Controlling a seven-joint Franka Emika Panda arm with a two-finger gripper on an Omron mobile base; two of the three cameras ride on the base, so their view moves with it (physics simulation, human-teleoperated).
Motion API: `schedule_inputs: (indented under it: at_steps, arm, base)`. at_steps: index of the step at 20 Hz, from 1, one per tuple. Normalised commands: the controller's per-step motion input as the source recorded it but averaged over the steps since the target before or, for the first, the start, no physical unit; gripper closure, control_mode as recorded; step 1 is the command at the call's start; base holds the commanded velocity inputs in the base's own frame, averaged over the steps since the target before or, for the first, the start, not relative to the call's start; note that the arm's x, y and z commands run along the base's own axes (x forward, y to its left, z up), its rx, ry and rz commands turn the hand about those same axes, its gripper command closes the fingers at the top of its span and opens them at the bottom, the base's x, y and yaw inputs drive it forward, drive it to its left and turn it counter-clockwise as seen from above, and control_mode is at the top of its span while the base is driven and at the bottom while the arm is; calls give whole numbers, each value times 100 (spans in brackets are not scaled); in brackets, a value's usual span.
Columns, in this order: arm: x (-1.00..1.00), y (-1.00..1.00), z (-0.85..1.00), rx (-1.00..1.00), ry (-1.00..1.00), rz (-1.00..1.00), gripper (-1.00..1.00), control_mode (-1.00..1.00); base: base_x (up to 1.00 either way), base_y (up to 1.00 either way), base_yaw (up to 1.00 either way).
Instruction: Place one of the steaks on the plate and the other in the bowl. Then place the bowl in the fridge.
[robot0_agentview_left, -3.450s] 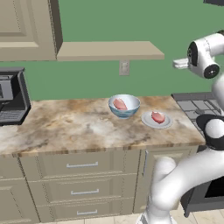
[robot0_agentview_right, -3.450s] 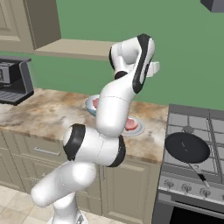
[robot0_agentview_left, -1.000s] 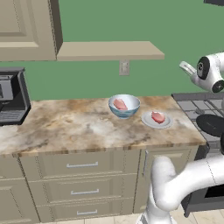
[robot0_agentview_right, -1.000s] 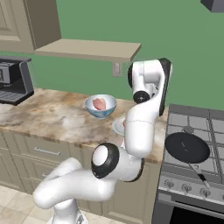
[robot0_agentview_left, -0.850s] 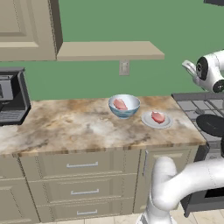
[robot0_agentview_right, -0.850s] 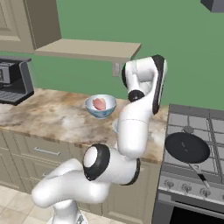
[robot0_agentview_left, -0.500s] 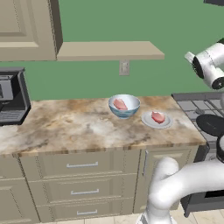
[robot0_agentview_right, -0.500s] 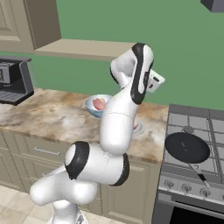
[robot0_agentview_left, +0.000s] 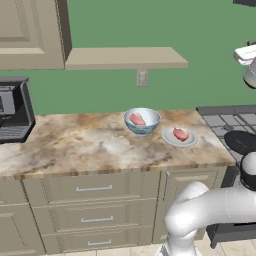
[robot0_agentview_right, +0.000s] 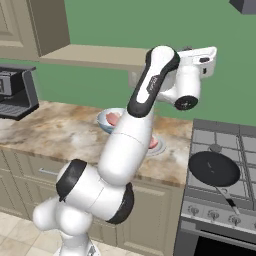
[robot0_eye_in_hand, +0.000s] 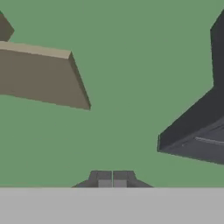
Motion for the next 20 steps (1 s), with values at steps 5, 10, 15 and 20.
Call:
schedule_inputs:
  at_steps: [5, 10, 15, 20]
  arm:
    - [-12, 33, -4, -100, -36, -18, 100, -100]
    - [1, 75, -2, -100, -30, -15, 100, -100]
    - [6, 100, -53, -100, -28, -2, 100, -100]
    - [-23, 100, -54, -100, -21, 8, 100, -100]
  base:
    - [0, 0, 0]
    - [0, 0, 0]
    - [0, 0, 0]
    - [0, 0, 0]
